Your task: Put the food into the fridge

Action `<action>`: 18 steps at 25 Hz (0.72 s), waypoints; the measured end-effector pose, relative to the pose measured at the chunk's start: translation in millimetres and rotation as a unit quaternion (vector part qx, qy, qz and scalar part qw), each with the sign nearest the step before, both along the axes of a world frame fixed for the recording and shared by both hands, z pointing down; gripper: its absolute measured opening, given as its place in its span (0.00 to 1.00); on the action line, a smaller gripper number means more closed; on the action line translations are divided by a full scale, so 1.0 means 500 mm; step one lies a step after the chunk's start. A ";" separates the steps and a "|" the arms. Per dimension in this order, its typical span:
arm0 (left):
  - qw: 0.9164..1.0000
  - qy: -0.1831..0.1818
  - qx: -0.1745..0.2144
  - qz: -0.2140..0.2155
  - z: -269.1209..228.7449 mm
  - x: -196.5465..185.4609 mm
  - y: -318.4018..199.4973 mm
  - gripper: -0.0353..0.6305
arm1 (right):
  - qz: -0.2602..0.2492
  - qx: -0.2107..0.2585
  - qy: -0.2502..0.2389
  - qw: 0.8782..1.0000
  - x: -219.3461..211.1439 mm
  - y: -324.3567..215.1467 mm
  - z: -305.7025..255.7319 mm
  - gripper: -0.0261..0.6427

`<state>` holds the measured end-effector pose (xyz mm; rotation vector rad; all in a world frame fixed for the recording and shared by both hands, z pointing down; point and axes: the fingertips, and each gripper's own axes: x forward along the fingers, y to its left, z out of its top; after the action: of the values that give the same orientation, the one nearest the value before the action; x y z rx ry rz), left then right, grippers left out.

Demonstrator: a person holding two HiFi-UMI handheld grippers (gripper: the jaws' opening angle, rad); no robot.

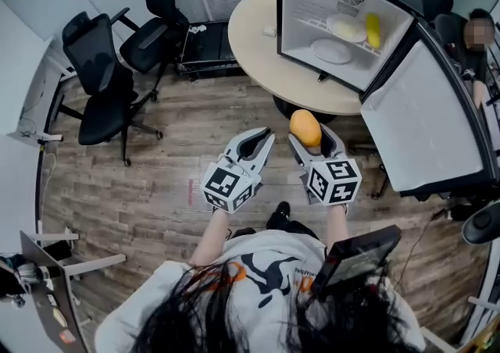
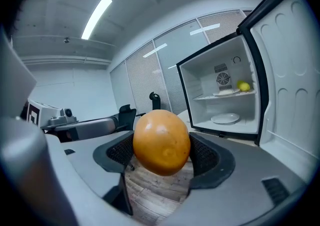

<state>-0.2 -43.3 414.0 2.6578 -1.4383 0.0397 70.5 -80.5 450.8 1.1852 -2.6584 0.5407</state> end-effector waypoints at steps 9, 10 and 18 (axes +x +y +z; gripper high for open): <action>1.000 -0.008 -0.001 -0.012 0.009 0.020 -0.124 0.09 | -0.017 -0.002 -0.004 1.000 0.012 -0.127 0.013 0.53; 1.000 -0.008 -0.002 -0.011 0.010 0.027 -0.138 0.09 | -0.016 -0.002 -0.004 1.000 0.018 -0.142 0.014 0.53; 1.000 -0.012 -0.008 0.006 0.007 0.053 -0.165 0.09 | 0.001 -0.009 -0.011 1.000 0.047 -0.180 0.013 0.53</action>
<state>26.4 -126.0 417.5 2.6616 -1.4233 0.0843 93.9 -170.4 457.2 1.1848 -2.6639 0.5813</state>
